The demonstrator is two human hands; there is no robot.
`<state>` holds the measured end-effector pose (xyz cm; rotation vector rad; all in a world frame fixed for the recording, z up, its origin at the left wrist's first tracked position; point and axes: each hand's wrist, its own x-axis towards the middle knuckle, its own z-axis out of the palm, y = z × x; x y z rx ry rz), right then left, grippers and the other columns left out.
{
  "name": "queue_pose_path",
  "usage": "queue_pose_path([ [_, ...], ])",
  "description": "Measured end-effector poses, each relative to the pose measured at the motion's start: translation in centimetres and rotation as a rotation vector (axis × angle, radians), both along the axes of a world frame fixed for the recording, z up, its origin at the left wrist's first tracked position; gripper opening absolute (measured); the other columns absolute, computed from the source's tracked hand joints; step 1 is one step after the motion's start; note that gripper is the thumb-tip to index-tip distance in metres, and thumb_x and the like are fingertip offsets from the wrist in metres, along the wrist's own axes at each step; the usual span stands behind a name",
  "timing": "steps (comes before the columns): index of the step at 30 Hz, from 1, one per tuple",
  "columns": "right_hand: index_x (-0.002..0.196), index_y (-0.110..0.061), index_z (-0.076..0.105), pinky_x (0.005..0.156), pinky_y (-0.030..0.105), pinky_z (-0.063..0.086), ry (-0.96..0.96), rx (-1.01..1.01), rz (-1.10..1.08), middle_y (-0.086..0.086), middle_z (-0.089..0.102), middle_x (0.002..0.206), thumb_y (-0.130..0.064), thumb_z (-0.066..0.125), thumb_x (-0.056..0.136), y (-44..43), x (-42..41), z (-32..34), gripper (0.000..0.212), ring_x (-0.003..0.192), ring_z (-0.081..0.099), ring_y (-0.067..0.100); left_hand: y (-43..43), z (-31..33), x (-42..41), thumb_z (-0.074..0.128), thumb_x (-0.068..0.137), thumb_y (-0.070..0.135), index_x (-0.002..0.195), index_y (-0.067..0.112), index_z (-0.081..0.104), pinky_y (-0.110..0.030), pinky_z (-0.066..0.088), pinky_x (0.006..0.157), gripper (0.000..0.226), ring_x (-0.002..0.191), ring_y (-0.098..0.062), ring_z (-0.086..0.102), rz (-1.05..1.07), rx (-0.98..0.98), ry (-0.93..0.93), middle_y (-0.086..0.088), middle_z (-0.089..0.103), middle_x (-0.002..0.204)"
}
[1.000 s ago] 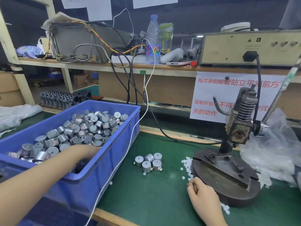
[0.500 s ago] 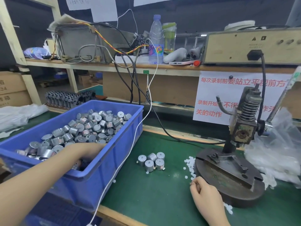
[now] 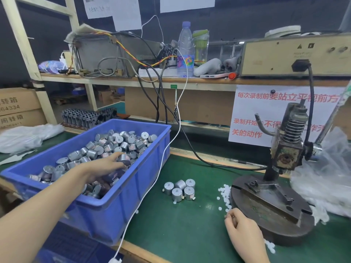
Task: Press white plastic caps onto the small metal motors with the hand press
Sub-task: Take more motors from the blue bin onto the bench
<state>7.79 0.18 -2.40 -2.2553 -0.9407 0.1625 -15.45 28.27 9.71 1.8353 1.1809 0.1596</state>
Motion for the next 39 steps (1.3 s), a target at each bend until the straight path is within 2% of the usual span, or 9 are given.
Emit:
queue_pose_path([
  [4,0.082,-0.026,0.048,0.062,0.028,0.035,-0.005,-0.006,0.001,-0.008,0.046,0.055,-0.026,0.046,0.092,0.0,0.1,-0.1,0.011,0.068,0.047,0.019,0.5,0.2,0.1,0.051,0.093,0.019,0.127,0.032,0.033,-0.031,0.052,0.047,0.04,0.078,-0.025,0.051,0.101,-0.11,-0.219,0.003,0.052,0.112],
  [7,0.084,-0.028,0.047,0.061,0.028,0.033,-0.021,-0.025,0.002,-0.009,0.046,0.057,-0.029,0.044,0.093,0.1,0.2,-0.1,0.01,0.071,0.048,0.018,0.9,0.4,0.4,0.05,0.093,0.019,0.128,0.031,0.036,-0.029,0.05,0.044,0.04,0.059,-0.022,0.053,0.192,-0.116,-0.369,0.003,0.047,0.119],
  [10,0.085,-0.029,0.045,0.063,0.027,0.032,-0.049,-0.057,0.013,-0.011,0.046,0.059,-0.031,0.042,0.093,0.3,0.2,-0.2,0.009,0.074,0.048,0.018,0.5,1.1,1.1,0.047,0.095,0.017,0.111,0.027,0.044,-0.029,0.052,0.041,0.019,0.04,-0.017,0.052,0.288,-0.122,-0.481,0.01,0.046,0.1],
  [14,0.086,-0.028,0.046,0.064,0.026,0.035,-0.057,-0.058,0.013,-0.011,0.046,0.06,-0.033,0.042,0.093,0.3,0.2,-0.3,0.009,0.075,0.049,0.017,-0.2,2.1,1.8,0.046,0.096,0.018,0.11,0.023,0.045,-0.026,0.052,0.041,0.015,0.066,-0.021,0.051,0.429,-0.183,-0.588,0.004,0.044,0.088],
  [19,0.086,-0.03,0.042,0.067,0.025,0.037,-0.095,-0.081,0.013,-0.013,0.045,0.06,-0.036,0.04,0.094,0.6,0.3,-0.4,0.01,0.075,0.048,0.016,-1.3,5.2,3.1,0.044,0.097,0.022,0.111,0.024,0.042,-0.027,0.051,0.049,0.015,0.058,-0.017,0.059,0.334,-0.218,-0.681,-0.003,0.054,0.085],
  [25,0.086,-0.031,0.042,0.064,0.023,0.036,-0.081,-0.094,0.0,-0.013,0.046,0.06,-0.036,0.04,0.093,1.0,0.3,-0.2,0.009,0.075,0.05,0.014,-4.5,6.8,8.5,0.044,0.095,0.018,0.116,0.029,0.044,-0.026,0.049,0.044,0.024,0.051,-0.016,0.061,0.045,-0.139,-0.505,-0.005,0.054,0.095],
  [29,0.085,-0.03,0.044,0.065,0.023,0.037,-0.062,-0.081,0.011,-0.011,0.047,0.06,-0.034,0.04,0.093,0.8,0.3,-0.1,0.009,0.075,0.051,0.014,-6.8,4.3,13.2,0.044,0.095,0.017,0.116,0.025,0.043,-0.027,0.05,0.045,0.023,0.064,-0.018,0.059,-0.063,-0.175,-0.383,-0.007,0.052,0.098],
  [33,0.086,-0.03,0.046,0.07,0.024,0.04,-0.048,-0.079,0.022,-0.011,0.048,0.064,-0.033,0.041,0.092,0.7,0.4,-0.2,0.009,0.076,0.051,0.016,-8.0,1.4,16.8,0.046,0.094,0.018,0.118,0.024,0.04,-0.032,0.055,0.047,0.026,0.073,-0.021,0.059,-0.113,-0.199,-0.259,-0.009,0.049,0.108],
  [39,0.084,-0.028,0.04,0.064,0.026,0.035,-0.093,-0.093,0.046,-0.007,0.043,0.059,-0.035,0.039,0.093,0.8,0.5,-0.5,0.011,0.071,0.045,0.016,-8.1,-0.4,20.8,0.047,0.094,0.017,0.127,0.022,0.031,-0.041,0.058,0.055,0.037,0.081,-0.027,0.053,-0.142,-0.11,-0.069,-0.009,0.028,0.127],
])
